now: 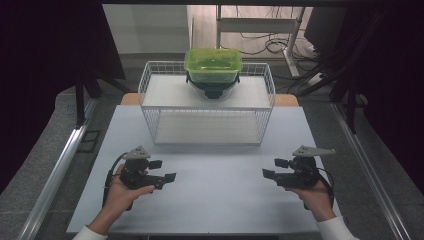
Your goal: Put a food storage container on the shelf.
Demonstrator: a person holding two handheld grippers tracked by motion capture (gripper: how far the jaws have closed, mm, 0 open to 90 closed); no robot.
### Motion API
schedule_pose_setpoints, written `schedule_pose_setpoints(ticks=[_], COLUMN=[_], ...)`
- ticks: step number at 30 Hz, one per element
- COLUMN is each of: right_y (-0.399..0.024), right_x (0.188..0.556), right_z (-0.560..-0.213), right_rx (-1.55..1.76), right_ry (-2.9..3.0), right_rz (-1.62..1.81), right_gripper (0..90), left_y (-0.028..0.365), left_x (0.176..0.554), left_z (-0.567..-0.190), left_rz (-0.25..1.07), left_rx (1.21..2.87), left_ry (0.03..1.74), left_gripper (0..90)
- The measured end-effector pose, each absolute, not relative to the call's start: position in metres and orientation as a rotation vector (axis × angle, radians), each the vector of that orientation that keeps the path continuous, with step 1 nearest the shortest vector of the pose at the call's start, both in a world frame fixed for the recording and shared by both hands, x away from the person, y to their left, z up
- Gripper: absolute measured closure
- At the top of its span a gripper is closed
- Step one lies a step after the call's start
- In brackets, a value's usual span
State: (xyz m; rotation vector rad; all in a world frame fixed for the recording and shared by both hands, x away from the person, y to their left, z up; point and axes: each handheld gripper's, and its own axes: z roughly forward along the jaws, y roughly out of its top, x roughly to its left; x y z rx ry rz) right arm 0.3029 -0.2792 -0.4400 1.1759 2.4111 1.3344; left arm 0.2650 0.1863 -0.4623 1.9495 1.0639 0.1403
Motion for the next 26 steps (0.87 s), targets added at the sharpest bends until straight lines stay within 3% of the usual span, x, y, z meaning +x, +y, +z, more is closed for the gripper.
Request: schedule_pose_setpoints(ticks=[17, 26], right_y=[-0.275, -0.278], right_x=[0.304, 0.304], right_z=[-0.454, -0.454], right_rx=[1.191, 1.149], right_ry=[2.434, 2.394], right_rz=[1.287, 1.317], right_gripper=[28.1, 20.1], left_y=[0.19, 0.191], left_x=[0.262, 0.267], left_z=[-0.475, -0.471], left_rz=[0.17, 0.172], left_rx=[1.981, 1.935], left_ry=[1.083, 1.104], left_gripper=[23.9, 22.4])
